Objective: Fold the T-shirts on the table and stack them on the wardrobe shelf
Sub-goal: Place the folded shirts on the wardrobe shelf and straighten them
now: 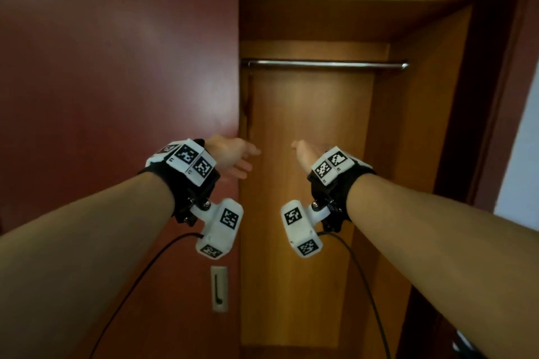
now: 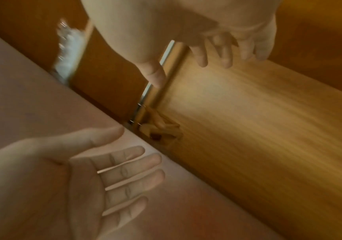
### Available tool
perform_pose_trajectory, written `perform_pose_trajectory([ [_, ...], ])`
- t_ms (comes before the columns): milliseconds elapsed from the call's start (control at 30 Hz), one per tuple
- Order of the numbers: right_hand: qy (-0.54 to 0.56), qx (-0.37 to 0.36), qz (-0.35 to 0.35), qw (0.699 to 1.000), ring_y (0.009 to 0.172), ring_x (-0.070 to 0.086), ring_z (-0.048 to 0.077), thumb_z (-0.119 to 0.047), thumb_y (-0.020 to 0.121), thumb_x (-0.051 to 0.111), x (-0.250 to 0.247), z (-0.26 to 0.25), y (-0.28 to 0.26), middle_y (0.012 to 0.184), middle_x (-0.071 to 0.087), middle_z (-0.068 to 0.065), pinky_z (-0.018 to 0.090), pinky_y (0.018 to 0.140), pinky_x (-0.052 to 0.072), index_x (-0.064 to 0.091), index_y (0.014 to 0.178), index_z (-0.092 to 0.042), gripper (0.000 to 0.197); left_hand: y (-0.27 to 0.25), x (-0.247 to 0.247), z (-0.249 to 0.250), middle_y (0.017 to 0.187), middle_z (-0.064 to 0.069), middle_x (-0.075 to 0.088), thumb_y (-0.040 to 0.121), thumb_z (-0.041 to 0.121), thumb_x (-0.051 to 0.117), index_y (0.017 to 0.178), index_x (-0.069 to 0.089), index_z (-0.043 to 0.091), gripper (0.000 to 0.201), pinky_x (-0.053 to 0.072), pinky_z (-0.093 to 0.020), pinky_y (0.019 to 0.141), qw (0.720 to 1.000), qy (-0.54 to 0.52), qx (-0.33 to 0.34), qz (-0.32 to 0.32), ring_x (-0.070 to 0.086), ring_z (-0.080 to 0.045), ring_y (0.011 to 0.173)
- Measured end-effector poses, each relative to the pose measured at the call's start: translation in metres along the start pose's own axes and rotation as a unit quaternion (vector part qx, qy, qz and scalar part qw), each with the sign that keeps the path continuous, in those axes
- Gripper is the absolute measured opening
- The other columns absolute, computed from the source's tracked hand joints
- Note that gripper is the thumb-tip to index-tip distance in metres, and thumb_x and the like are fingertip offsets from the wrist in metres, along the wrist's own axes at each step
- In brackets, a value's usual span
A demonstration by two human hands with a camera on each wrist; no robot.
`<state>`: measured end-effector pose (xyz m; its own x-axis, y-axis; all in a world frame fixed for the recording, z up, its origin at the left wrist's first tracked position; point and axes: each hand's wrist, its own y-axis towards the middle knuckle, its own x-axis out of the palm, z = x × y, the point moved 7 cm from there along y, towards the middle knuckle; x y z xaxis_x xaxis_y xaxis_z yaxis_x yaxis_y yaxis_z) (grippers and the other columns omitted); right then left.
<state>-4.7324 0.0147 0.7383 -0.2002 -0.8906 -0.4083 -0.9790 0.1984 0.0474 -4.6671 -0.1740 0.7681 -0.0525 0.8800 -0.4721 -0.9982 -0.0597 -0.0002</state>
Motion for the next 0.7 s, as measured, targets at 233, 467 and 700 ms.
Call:
perform_pose_trajectory([
  [233, -0.047, 0.091, 0.008, 0.995, 0.095, 0.060, 0.032, -0.051, 0.086, 0.033, 0.093, 0.083, -0.016, 0.111, 0.061, 0.012, 0.046, 0.099, 0.043, 0.061, 0.106, -0.015, 0.049, 0.021, 0.018, -0.115, 0.112, -0.005, 0.071, 0.093, 0.040, 0.060, 0.120, 0.059, 0.010, 0.041, 0.047, -0.036, 0.092, 0.985, 0.057, -0.102, -0.130, 0.067, -0.019, 0.098],
  [467, 0.026, 0.114, -0.040, 0.992, 0.128, 0.046, 0.032, -0.041, 0.096, 0.046, 0.169, 0.139, -0.027, 0.145, 0.044, 0.012, 0.038, 0.104, 0.036, 0.043, 0.141, -0.012, 0.053, 0.040, 0.039, -0.216, 0.113, -0.004, 0.068, 0.097, 0.032, 0.055, 0.127, 0.055, 0.010, 0.037, 0.047, -0.039, 0.099, 0.969, 0.007, -0.171, -0.176, 0.065, -0.019, 0.105],
  [700, 0.011, 0.092, -0.079, 0.992, 0.140, 0.033, 0.028, -0.050, 0.097, 0.045, 0.224, 0.180, -0.030, 0.157, 0.029, 0.005, 0.041, 0.113, 0.030, 0.018, 0.154, -0.021, 0.068, 0.057, 0.067, -0.282, 0.112, -0.004, 0.066, 0.093, 0.017, 0.058, 0.107, 0.065, 0.009, 0.018, 0.048, -0.043, 0.102, 0.967, -0.012, -0.197, -0.159, 0.064, -0.019, 0.106],
])
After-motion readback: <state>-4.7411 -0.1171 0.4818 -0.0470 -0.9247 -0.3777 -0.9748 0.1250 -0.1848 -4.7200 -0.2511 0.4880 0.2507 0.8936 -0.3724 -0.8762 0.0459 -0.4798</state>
